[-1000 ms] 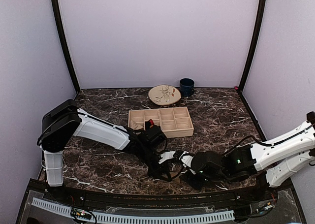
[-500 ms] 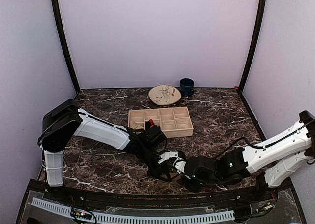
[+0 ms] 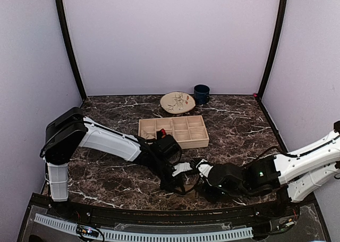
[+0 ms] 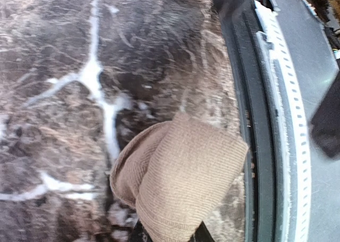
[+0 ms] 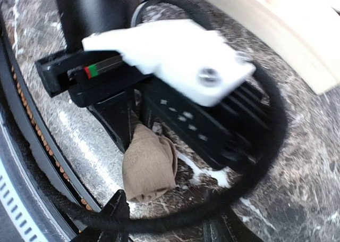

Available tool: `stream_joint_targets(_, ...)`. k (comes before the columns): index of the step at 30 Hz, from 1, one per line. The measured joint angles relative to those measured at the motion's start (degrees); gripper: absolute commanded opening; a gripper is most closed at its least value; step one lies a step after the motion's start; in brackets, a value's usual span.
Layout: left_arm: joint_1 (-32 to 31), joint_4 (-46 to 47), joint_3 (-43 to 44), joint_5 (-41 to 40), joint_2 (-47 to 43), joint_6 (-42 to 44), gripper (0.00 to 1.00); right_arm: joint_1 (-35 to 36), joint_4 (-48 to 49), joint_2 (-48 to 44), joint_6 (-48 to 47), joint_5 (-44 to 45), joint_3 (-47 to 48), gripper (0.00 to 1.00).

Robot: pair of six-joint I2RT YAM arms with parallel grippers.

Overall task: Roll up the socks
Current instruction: Roll the sock at the center of the board, then pick up the sock from the center of the board.

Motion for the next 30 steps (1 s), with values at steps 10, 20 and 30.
stream_joint_targets(10,1.2,-3.8,4.6,-7.7,0.0,1.2,0.0,0.0,-6.0,-5.5,10.2,6.6,-0.3,0.45)
stream_joint_targets(20,5.9,-10.3,14.8,-13.1,0.0,2.5,0.0,-1.8,-11.7,-8.0,18.0,11.3,-0.3,0.45)
stream_joint_targets(30,13.7,-15.4,31.9,-19.2,3.5,4.7,0.0,-9.0,-11.5,-6.4,16.9,9.8,2.1,0.45)
